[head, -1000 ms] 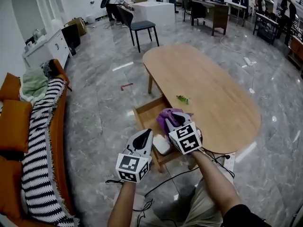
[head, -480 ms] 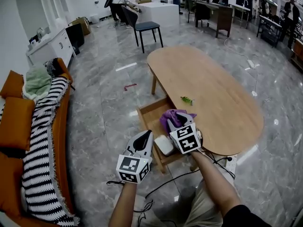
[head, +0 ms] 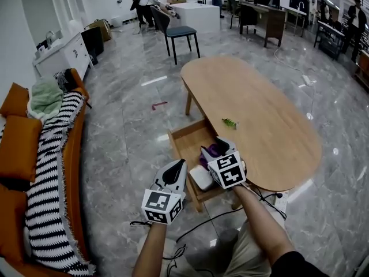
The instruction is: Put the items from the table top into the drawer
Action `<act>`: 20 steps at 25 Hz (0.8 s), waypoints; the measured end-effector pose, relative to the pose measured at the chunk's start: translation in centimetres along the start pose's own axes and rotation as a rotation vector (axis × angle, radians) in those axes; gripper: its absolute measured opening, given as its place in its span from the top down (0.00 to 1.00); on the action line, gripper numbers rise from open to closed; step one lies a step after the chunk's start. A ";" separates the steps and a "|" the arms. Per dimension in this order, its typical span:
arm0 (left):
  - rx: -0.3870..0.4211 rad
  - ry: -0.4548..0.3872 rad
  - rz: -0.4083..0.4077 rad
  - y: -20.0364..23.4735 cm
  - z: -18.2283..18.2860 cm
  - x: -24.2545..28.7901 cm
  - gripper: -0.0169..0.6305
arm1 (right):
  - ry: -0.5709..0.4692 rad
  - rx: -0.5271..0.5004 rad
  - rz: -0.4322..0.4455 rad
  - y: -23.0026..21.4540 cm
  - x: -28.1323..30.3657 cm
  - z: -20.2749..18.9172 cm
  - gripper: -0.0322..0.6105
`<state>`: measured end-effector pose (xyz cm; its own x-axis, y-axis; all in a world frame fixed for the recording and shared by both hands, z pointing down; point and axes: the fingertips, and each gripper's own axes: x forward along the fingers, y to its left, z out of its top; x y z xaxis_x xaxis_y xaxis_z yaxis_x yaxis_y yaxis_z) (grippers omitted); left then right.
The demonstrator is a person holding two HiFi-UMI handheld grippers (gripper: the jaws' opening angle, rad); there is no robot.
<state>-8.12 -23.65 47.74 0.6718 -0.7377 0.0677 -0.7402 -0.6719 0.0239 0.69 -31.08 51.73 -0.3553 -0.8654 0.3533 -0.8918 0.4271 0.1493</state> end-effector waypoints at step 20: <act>-0.022 -0.027 0.028 1.0 0.6 -0.5 0.97 | -0.039 -0.009 0.009 0.5 -0.8 1.4 0.60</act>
<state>-9.18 -23.96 47.12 0.6514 -0.7576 0.0414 -0.7587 -0.6499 0.0443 0.17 -30.54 50.26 -0.3737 -0.8712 0.3183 -0.8861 0.4368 0.1551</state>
